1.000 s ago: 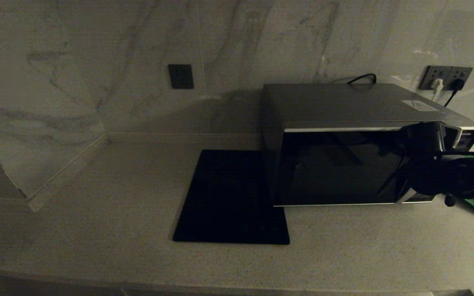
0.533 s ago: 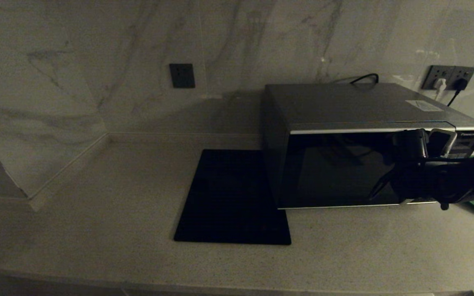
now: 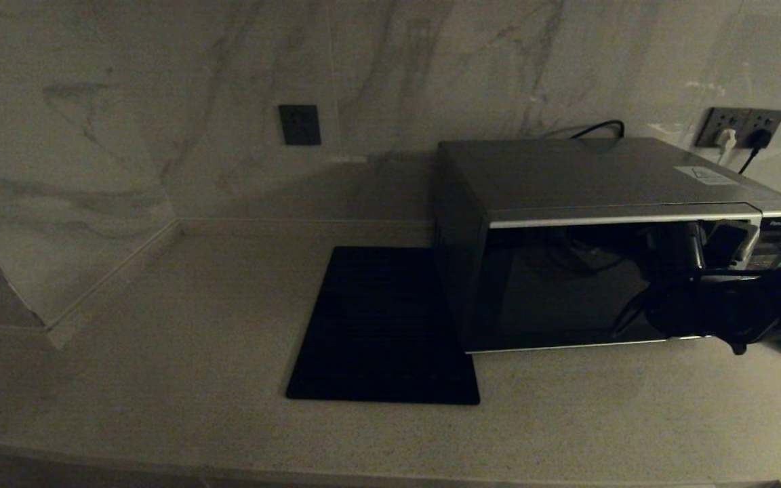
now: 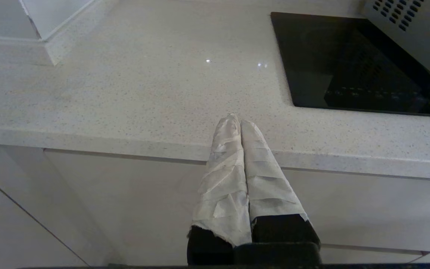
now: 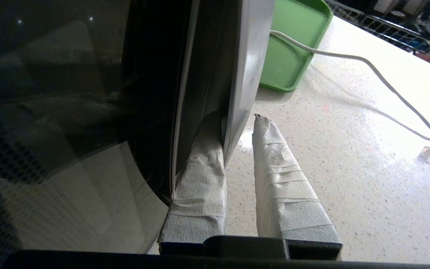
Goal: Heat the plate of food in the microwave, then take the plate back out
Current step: Open the microwave oven
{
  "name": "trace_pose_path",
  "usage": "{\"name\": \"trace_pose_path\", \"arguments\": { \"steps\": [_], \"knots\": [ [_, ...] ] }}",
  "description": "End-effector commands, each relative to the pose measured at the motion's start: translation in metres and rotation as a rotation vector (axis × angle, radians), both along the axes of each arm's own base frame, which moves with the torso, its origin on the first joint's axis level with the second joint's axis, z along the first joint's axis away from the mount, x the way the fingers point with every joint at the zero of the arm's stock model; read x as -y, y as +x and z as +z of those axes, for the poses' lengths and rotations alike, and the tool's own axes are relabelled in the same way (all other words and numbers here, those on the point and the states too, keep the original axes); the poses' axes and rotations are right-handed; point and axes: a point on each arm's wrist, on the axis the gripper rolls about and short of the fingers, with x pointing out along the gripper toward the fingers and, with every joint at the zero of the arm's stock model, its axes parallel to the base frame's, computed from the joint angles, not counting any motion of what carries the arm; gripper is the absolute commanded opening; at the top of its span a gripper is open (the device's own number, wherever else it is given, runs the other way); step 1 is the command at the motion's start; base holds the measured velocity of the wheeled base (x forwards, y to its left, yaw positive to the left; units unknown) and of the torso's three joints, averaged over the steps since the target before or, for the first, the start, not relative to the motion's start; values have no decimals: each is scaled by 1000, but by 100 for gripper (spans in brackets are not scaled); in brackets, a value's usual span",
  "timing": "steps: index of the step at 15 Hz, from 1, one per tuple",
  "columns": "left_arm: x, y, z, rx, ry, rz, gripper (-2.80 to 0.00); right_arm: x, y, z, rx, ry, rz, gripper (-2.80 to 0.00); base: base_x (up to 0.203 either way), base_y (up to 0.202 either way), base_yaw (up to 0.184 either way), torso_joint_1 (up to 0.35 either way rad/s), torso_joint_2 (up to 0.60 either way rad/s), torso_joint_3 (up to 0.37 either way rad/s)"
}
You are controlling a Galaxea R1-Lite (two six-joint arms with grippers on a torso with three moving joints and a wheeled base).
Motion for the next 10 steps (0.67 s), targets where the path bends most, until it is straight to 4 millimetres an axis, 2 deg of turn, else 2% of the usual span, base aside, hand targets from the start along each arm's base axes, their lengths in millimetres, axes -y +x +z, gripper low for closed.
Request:
{"name": "trace_pose_path", "arguments": {
  "steps": [1,10],
  "knots": [
    [0,0,0,0,-1,1,-280,0,-4,0,18,0,-17,-280,0,0,0,0,0,0],
    [0,0,0,0,-1,1,-280,-1,-14,-5,32,-26,-73,-280,0,0,0,0,0,0]
  ]
}}
